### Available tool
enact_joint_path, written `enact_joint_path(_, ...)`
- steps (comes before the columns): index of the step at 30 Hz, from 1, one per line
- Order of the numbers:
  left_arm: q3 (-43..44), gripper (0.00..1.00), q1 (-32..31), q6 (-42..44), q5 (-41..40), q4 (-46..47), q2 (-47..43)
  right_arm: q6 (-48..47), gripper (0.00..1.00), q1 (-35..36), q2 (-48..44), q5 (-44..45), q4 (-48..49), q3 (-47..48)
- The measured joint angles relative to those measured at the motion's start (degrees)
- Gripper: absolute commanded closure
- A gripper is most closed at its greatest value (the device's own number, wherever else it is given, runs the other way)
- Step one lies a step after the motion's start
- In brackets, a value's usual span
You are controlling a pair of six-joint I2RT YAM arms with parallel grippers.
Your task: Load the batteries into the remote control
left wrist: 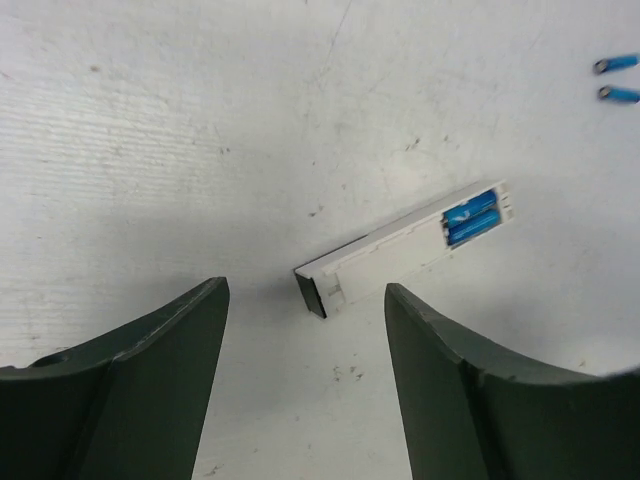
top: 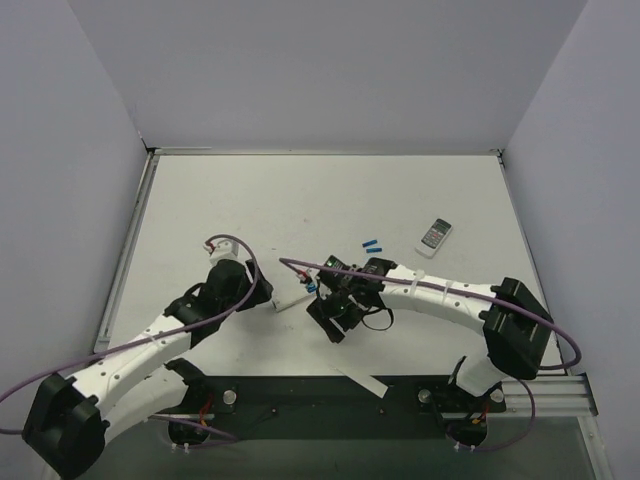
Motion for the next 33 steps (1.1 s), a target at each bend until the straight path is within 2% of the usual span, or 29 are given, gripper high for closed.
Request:
enact_joint_path(2, 0.61, 0.18, 0.15, -0.11, -2.16, -2.16, -5.31, -0.85, 0.35, 2.58, 1.14, -0.72, -0.57, -0.76)
enact_joint_path(8, 2.8, 0.16, 0.42, -0.44, -9.38, -10.43, -24.39, -3.67, 0.37, 9.84, 7.39, -1.27, -1.38, -0.09)
enact_joint_path(15, 6.56, 0.16, 0.48, -0.35, -16.22, -19.02, -38.82, -5.81, 0.43, 10.88, 13.05, -1.57, -4.26, 3.89)
enact_joint_path(16, 7.06, 0.16, 0.48, -0.24, -17.03, -19.98, -39.78, -6.03, 0.48, 10.88, 13.73, -1.62, -4.35, 4.52)
enact_joint_path(21, 8.31, 0.16, 0.48, 0.02, -19.39, -23.12, -41.27, -6.45, 0.56, 11.37, 16.59, -0.81, -5.55, 5.9)
enact_joint_path(24, 8.31, 0.17, 0.48, 0.04, -19.98, -24.61, -41.27, -6.47, 0.68, 12.17, 18.08, 0.61, -6.97, 6.73)
enact_joint_path(29, 8.31, 0.16, 0.48, 0.07, -20.41, -25.55, -41.24, -6.4, 0.8, 12.76, 18.45, 3.23, -7.65, 6.8)
enact_joint_path(30, 8.31, 0.16, 0.48, 0.07, -20.55, -25.64, -41.22, -6.4, 0.85, 12.76, 18.47, 3.78, -7.8, 6.8)
enact_joint_path(33, 8.31, 0.16, 0.48, 0.15, -20.92, -25.66, -40.92, -6.6, 0.89, 12.63, 18.47, 6.36, -8.35, 6.8)
